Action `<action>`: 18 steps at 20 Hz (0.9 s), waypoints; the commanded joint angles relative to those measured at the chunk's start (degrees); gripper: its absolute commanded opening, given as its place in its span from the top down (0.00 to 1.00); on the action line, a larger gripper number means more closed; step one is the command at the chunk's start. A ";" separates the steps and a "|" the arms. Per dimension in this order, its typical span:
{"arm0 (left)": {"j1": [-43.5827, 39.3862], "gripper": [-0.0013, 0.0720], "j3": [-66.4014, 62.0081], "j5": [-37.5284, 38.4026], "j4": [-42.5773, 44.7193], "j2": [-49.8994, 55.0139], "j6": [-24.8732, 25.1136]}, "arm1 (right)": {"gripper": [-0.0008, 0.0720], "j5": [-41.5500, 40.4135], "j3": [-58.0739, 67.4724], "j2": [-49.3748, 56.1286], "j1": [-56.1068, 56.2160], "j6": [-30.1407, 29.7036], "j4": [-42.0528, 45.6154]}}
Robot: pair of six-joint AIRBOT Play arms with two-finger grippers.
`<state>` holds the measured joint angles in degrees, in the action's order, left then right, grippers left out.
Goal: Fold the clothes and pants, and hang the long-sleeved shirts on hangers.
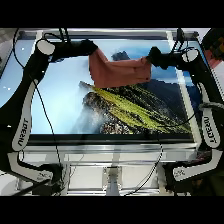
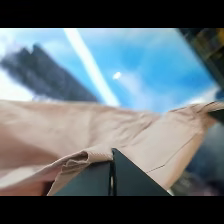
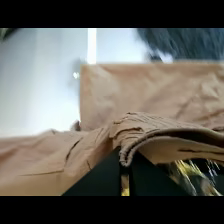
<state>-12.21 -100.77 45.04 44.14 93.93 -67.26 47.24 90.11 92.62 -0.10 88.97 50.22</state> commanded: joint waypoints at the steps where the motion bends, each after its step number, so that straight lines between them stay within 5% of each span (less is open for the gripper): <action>1: -0.07 0.98 5.31 6.80 13.11 -4.74 -4.76 | 0.97 4.66 -10.01 -6.16 -1.40 2.08 5.03; 8: -4.00 0.98 25.09 8.35 12.83 -17.79 -5.05 | 0.97 6.25 -31.08 -20.48 -1.53 1.90 4.35; 18: -15.80 0.98 47.50 3.50 15.47 -35.34 -21.51 | 0.97 16.61 -47.15 -36.85 -1.53 5.60 5.51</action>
<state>-25.63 -59.40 50.89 57.58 63.94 -82.28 61.28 48.51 60.82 -1.58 92.49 54.98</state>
